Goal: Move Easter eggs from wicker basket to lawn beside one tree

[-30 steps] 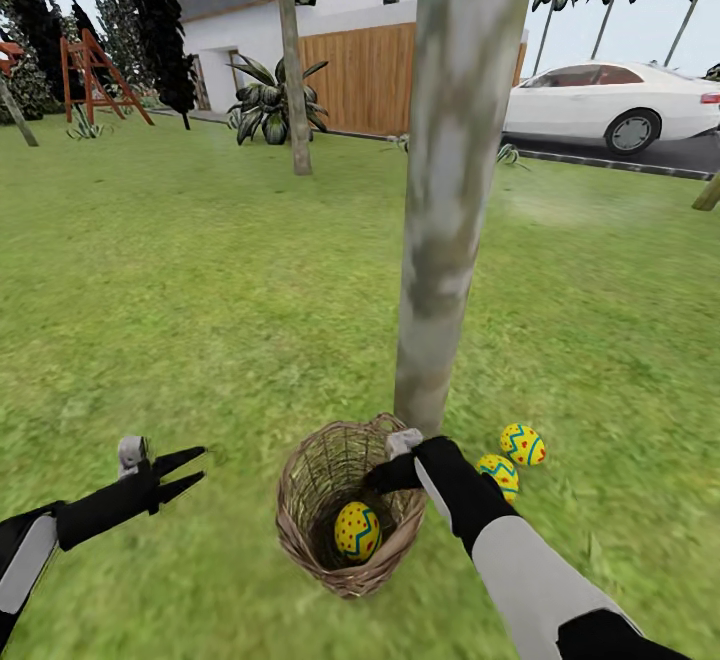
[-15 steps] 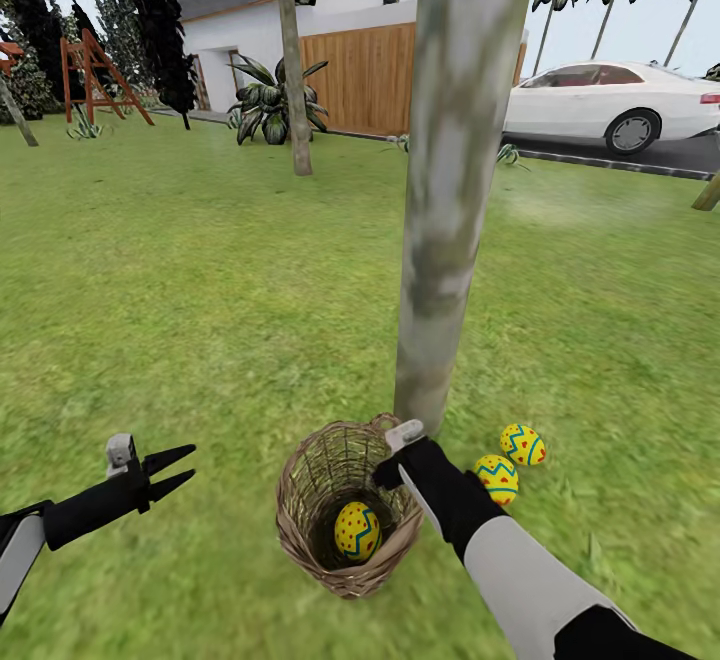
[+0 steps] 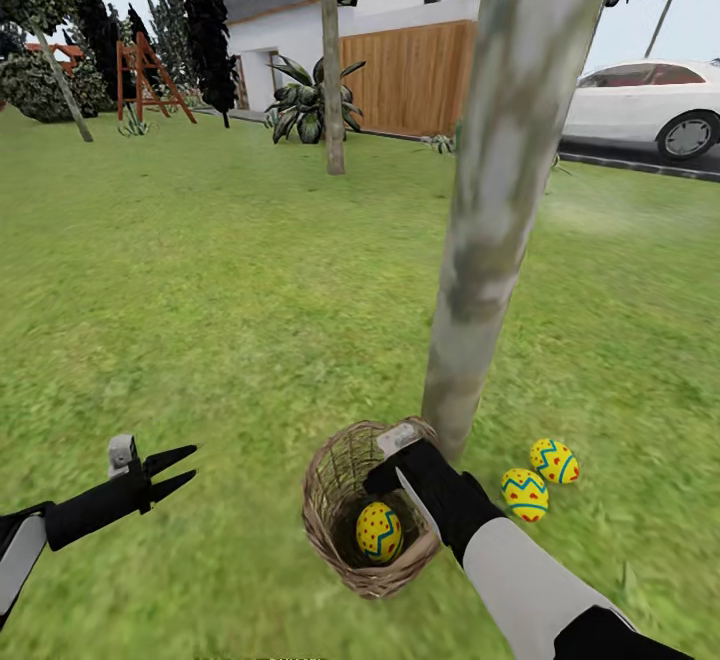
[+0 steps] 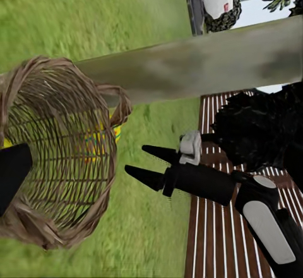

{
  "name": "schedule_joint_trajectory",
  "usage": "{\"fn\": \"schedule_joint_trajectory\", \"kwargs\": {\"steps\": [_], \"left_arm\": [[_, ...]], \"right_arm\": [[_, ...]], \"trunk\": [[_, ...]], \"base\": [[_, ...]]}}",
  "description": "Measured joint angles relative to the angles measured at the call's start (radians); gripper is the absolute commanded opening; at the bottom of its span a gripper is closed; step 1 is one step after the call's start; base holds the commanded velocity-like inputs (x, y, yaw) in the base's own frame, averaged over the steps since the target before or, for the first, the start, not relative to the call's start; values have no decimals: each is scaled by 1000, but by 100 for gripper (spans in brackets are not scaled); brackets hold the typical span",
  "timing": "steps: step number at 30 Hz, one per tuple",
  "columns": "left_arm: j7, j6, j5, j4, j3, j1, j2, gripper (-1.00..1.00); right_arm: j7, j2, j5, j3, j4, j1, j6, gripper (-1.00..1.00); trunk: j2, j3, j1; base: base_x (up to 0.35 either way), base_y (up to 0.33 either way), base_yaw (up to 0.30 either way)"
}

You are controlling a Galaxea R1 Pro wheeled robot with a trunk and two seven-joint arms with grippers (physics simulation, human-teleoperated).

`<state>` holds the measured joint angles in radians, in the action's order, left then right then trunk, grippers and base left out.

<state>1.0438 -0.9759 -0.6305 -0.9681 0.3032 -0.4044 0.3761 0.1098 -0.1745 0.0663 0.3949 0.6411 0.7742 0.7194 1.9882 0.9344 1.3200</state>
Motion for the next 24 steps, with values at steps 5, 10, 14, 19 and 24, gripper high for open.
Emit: {"fn": "schedule_joint_trajectory", "kwargs": {"steps": [5,10,14,19,24], "left_arm": [[0,0,0,0,0,0,-1,100],[1,0,0,0,-1,0,-5,100],[0,0,0,0,-6,0,-8,100],[0,0,0,1,-7,0,-11,100],[0,0,0,2,-7,0,-11,100]], "right_arm": [[-9,0,1,13,-9,0,-28,100],[-72,0,-2,14,-13,5,-42,100],[-230,0,-4,9,-99,86,-28,100],[-302,0,-13,4,-245,184,-31,100],[-404,0,-193,-4,-285,229,-32,100]], "trunk": [[0,0,0],[0,0,0],[0,0,0],[0,0,0],[0,0,0]], "base": [[0,0,185],[0,0,17],[0,0,1],[0,0,0],[0,0,0]]}}
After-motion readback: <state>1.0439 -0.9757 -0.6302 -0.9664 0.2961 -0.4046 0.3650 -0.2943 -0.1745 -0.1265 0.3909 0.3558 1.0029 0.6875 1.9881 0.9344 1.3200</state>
